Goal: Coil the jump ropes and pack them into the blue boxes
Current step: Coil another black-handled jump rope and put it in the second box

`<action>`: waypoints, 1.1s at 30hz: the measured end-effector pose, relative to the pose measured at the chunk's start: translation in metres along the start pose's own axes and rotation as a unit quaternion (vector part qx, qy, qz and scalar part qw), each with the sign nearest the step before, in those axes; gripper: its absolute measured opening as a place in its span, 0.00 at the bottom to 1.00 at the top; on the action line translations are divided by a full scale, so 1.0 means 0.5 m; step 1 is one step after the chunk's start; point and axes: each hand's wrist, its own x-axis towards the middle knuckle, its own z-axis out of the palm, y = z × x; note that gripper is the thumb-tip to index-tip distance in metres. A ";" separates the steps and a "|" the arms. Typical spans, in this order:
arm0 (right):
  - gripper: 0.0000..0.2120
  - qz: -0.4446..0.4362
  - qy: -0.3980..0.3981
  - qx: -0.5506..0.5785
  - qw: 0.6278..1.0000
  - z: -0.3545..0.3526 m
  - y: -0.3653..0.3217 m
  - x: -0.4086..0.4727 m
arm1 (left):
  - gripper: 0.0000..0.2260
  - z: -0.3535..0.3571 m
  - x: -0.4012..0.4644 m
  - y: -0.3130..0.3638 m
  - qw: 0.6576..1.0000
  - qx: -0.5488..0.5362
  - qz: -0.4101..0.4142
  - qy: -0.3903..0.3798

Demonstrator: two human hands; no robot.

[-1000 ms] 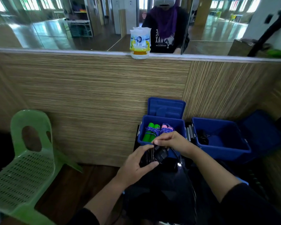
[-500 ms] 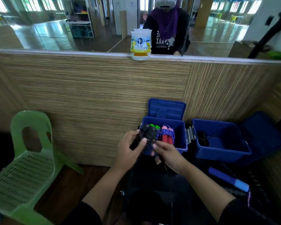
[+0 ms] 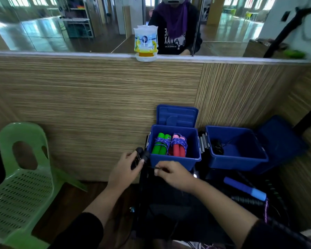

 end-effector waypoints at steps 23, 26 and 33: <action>0.12 0.090 -0.057 0.364 0.925 -0.066 0.044 0.022 | 0.18 -0.005 -0.077 0.141 0.937 -0.263 0.227 0.030; 0.16 0.109 -0.031 0.366 0.924 -0.009 0.047 0.032 | 0.17 -0.007 -0.056 0.142 0.934 -0.294 0.175 0.104; 0.08 0.104 -0.023 0.185 0.977 0.061 0.028 0.015 | 0.20 -0.030 0.019 0.082 0.946 -0.188 0.062 0.255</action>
